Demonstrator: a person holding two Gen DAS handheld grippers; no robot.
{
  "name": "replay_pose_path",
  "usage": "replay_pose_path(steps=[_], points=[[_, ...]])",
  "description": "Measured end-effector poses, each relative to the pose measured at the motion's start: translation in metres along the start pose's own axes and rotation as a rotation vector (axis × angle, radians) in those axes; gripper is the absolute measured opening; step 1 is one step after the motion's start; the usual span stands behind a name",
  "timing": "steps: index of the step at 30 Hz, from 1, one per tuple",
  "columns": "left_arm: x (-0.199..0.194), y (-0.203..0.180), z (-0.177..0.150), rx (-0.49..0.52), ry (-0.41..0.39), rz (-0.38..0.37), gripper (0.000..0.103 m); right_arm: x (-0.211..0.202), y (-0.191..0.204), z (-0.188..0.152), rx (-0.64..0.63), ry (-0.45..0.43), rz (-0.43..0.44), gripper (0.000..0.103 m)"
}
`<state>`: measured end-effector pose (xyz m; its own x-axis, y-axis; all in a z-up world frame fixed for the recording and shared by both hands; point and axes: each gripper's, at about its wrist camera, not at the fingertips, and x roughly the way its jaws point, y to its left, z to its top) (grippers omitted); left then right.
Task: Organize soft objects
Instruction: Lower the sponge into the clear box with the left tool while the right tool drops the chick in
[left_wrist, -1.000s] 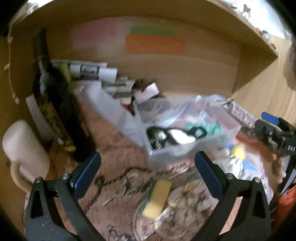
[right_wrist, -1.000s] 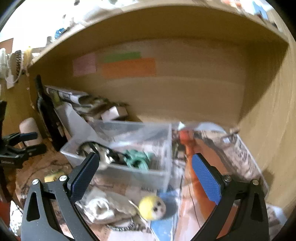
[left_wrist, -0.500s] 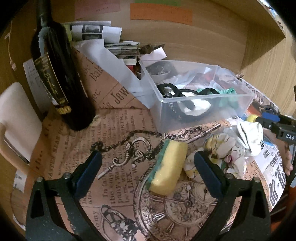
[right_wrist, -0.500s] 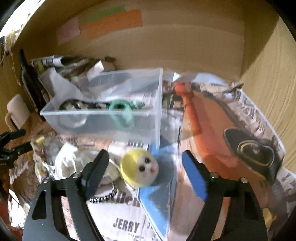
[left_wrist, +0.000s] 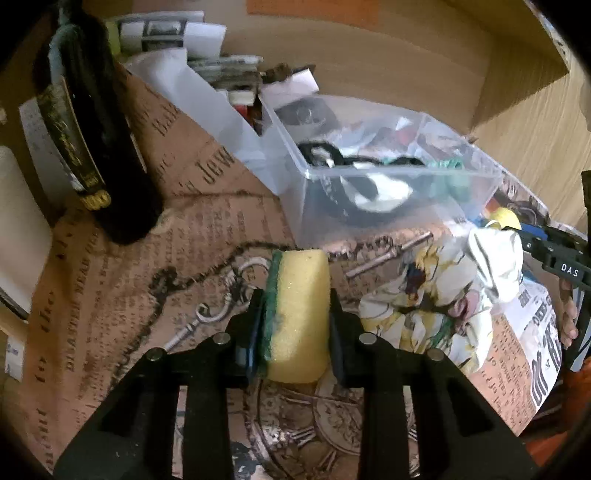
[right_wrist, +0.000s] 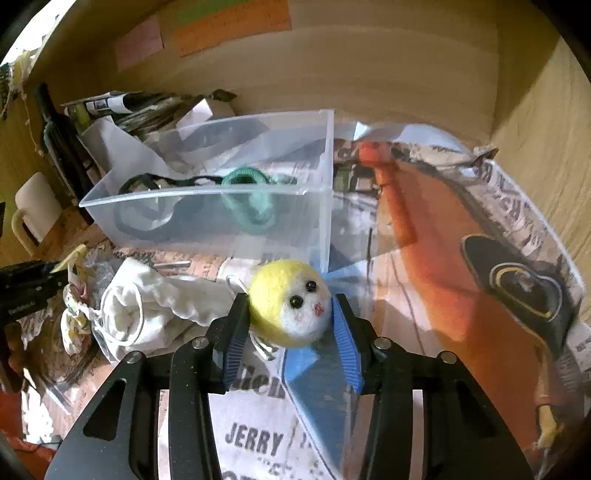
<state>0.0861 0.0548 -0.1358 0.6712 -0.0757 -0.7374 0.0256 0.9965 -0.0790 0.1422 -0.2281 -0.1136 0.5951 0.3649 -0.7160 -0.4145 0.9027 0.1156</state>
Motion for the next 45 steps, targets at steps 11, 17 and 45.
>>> replay_pose_path(steps=[11,17,45], points=[[-0.05,-0.005,0.033,0.011,-0.181,-0.014,0.03,-0.038,0.006,0.024,-0.011,-0.151,0.009,0.041],[-0.061,-0.009,0.058,0.01,-0.251,-0.037,0.03,-0.051,0.018,0.043,-0.036,-0.236,0.037,0.041],[0.044,-0.046,0.112,0.051,-0.038,-0.122,0.03,0.032,0.049,0.086,-0.124,-0.104,0.091,0.041]])
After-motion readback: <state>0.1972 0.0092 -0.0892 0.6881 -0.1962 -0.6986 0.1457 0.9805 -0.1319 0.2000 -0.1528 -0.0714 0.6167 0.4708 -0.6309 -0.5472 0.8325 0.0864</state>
